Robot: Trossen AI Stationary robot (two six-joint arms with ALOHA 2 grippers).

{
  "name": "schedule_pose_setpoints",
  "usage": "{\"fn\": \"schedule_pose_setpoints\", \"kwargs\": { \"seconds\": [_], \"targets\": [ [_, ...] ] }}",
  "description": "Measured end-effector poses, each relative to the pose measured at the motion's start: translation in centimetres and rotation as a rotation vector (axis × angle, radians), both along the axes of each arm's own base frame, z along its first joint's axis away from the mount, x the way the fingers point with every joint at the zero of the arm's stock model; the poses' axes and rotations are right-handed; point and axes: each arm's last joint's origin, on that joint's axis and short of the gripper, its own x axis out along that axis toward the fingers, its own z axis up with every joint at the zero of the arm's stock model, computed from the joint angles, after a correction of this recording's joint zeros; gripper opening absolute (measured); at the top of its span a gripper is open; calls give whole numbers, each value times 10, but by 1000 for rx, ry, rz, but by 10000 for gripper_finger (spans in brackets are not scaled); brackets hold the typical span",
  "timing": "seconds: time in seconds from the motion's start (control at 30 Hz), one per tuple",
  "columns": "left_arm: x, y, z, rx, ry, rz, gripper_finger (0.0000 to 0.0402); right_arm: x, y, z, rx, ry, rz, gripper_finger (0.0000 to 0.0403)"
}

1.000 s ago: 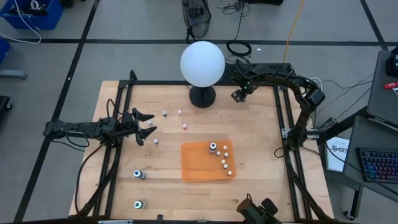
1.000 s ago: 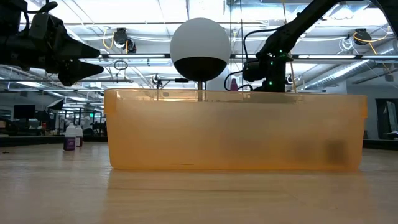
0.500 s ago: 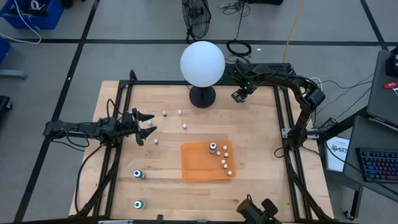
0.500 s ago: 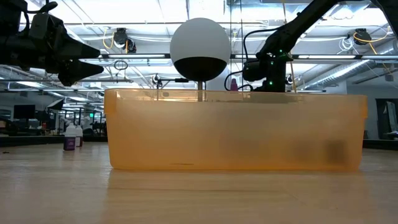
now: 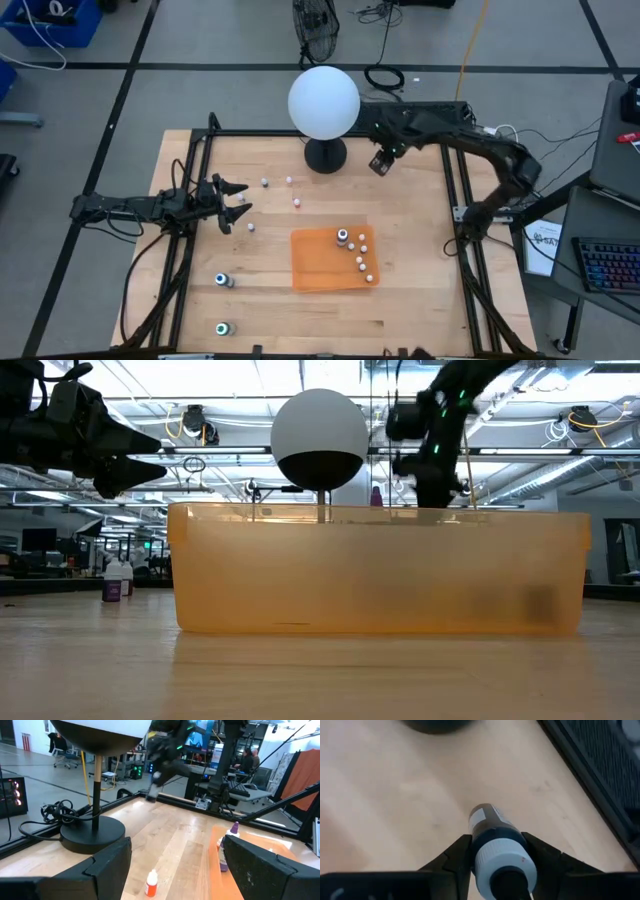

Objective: Pick & Place food coloring
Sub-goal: Put the large black food coloring bottle into the orange container

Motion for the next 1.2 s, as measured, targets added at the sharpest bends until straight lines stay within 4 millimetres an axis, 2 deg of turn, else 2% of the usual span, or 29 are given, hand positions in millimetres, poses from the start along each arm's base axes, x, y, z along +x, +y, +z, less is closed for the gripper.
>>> {"fn": "schedule_pose_setpoints", "kwargs": {
  "seconds": [0.13,0.23,0.43,0.6,0.77,0.97,1.07,1.2],
  "targets": [
    [0,0,0,0,0,0,310,-16,43,18,-32,-77,22,134],
    [0,0,0,0,-1,0,310,-39,75,17,-17,-124,12,134],
    [0,0,0,0,0,0,310,-84,132,-14,30,-292,47,134],
    [0,0,0,0,-1,0,310,-100,162,-38,26,-554,136,134],
    [0,0,0,0,0,0,310,-94,189,-46,39,-861,345,134],
    [0,0,0,0,0,0,310,-79,228,-29,-16,-1145,647,134],
    [0,0,0,0,0,0,310,-68,247,-8,-38,-1169,708,134],
    [0,0,0,0,0,0,310,-41,276,33,-86,-1009,758,133]
  ]
}}
